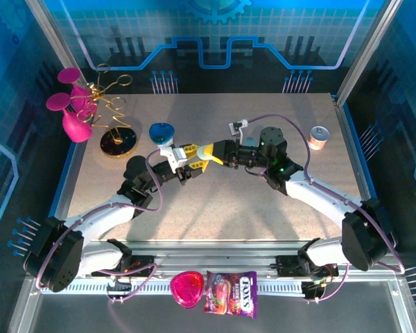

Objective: Insert wireless bluetooth earbuds into charging case

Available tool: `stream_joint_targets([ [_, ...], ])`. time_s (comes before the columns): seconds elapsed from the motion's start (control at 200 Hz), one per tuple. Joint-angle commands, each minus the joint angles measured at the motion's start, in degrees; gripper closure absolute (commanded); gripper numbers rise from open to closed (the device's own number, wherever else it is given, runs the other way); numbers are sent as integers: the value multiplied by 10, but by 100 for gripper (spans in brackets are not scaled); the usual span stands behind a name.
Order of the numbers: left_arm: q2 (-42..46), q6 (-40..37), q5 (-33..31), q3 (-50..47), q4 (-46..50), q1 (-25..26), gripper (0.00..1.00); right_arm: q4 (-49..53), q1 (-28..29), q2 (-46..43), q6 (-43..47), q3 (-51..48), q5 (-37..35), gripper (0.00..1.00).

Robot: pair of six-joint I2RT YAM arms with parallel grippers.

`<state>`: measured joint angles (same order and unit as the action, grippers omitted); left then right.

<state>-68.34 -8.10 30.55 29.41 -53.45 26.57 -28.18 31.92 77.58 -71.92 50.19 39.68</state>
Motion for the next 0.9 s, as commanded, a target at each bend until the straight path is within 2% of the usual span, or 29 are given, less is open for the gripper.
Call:
stream_joint_targets([
  [0.0, 20, -13, 3, 3, -2, 1, 55, 23, -1, -15, 34, -10, -13, 84],
  [0.135, 25, -17, -12, -5, 12, 1, 16, 21, -20, -24, 40, -27, -36, 85],
  [0.235, 32, -32, -26, -15, 54, 2, 1, 87, -44, -31, 93, -36, -69, 86],
  [0.4, 43, -95, -65, -28, 185, 21, 1, 234, -65, -11, 214, -46, -168, 86],
  [0.485, 43, -112, -88, -33, 232, 41, 1, 231, -75, 18, 233, -63, -186, 85],
  [0.59, 34, -116, -91, -33, 266, 55, 1, 255, -76, 61, 267, -65, -231, 85],
  [0.7, 23, -129, -97, -27, 299, 65, 1, 247, -76, 107, 277, -71, -244, 85],
  [0.895, 6, -142, -70, -8, 350, 69, 1, 245, -77, 155, 292, -75, -272, 84],
])
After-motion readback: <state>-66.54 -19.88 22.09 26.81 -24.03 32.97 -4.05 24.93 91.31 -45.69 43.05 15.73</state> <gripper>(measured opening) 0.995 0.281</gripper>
